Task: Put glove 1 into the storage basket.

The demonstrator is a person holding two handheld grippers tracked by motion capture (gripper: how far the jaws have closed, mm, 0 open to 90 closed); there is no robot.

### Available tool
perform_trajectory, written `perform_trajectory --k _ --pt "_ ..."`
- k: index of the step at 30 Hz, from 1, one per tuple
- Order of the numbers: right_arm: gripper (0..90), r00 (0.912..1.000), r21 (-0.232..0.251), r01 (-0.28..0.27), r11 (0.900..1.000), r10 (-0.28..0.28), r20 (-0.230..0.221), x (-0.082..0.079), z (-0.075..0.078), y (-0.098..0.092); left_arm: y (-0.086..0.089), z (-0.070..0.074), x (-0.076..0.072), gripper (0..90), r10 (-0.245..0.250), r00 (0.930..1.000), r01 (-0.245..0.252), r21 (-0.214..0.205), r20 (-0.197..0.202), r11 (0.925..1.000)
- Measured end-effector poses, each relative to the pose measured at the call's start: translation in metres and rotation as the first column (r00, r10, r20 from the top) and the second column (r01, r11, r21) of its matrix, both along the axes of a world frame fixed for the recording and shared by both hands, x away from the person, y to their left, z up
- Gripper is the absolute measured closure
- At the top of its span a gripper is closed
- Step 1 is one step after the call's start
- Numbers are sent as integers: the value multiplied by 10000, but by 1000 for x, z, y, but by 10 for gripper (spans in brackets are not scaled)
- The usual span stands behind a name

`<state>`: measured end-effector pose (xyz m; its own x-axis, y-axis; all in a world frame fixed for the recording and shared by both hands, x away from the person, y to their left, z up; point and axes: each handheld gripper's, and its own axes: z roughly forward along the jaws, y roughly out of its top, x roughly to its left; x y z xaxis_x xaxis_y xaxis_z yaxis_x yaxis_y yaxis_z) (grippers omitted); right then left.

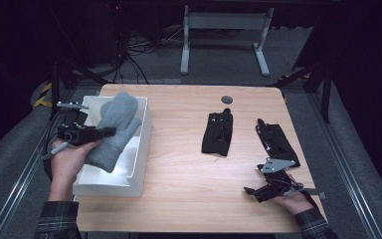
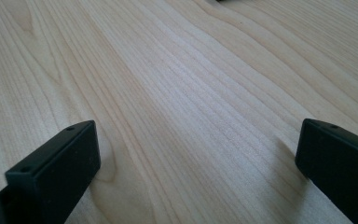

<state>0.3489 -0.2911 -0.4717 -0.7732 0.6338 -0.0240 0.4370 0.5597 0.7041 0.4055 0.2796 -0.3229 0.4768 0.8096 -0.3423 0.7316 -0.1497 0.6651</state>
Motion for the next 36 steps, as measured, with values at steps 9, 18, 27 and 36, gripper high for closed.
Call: perform_trajectory --k 9,18,27,36 --pt "0 10000 0 -11 10000 11 2 0 0 0 6 -48 13 705 726 9936 -712 191 -866 9973" --pt "0 10000 -1 -10 10000 10 4 0 0 0 10 -87 29 670 1150 9796 -1053 664 -1651 9922" --pt "0 10000 0 -15 10000 15 5 0 0 0 7 -87 33 388 1390 9773 -1148 1519 -1596 9817" --pt "0 10000 -3 -15 10000 15 2 0 0 0 4 -49 23 218 1363 9900 -1293 1512 -372 9800"
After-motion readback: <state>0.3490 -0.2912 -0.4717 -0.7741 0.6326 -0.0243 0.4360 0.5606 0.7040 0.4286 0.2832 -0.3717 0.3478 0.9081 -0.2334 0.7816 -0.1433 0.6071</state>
